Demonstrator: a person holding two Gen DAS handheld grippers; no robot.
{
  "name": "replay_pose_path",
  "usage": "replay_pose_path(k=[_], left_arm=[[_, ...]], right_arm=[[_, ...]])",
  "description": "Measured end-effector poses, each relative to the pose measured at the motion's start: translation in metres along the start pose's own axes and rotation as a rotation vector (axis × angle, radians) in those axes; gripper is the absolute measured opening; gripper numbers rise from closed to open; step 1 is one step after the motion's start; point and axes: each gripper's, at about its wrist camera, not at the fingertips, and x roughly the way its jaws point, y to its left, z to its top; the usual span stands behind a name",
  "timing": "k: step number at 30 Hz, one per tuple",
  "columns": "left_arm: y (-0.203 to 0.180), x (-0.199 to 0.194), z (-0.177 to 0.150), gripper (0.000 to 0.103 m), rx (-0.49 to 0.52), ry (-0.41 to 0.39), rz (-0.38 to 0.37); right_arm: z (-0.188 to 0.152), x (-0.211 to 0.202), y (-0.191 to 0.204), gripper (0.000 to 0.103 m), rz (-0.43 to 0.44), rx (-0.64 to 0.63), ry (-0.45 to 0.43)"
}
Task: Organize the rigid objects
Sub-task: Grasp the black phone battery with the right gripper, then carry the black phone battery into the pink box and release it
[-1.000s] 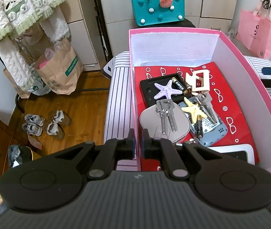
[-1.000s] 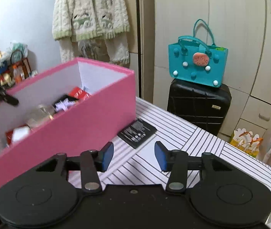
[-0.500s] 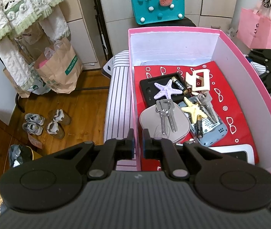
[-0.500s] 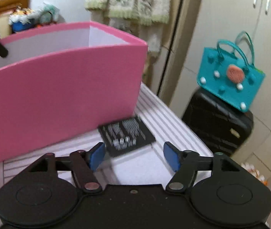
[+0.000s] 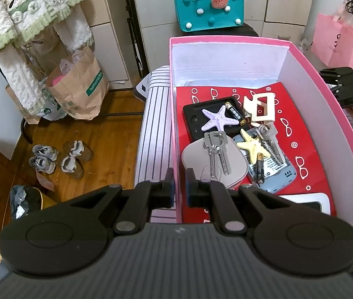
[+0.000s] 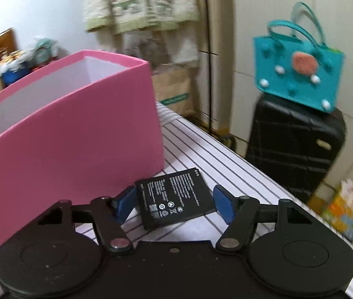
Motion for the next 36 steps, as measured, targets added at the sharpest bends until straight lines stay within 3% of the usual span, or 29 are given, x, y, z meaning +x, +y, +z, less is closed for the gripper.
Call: replay_pose_path(k=[5, 10, 11, 15, 28, 36], left_arm=[[0.000, 0.000, 0.000, 0.007, 0.002, 0.000, 0.006], [0.003, 0.002, -0.001, 0.007, -0.010, -0.002, -0.003], [0.002, 0.002, -0.001, 0.007, -0.011, -0.002, -0.005], [0.003, 0.002, -0.002, 0.007, -0.008, -0.002, -0.005], [0.006, 0.000, -0.005, 0.006, -0.019, -0.022, -0.014], [0.007, -0.001, -0.008, 0.005, -0.029, -0.038, -0.022]], right_arm=[[0.000, -0.002, 0.007, 0.072, -0.026, -0.044, 0.067], [0.006, 0.003, 0.004, 0.073, -0.027, -0.057, 0.071], [0.008, 0.002, 0.003, 0.068, -0.033, -0.048, 0.068], [0.005, -0.003, 0.010, 0.068, -0.074, 0.010, 0.084], [0.001, -0.084, 0.045, 0.068, -0.099, 0.069, -0.062], [0.025, -0.143, 0.095, 0.068, 0.037, 0.012, -0.174]])
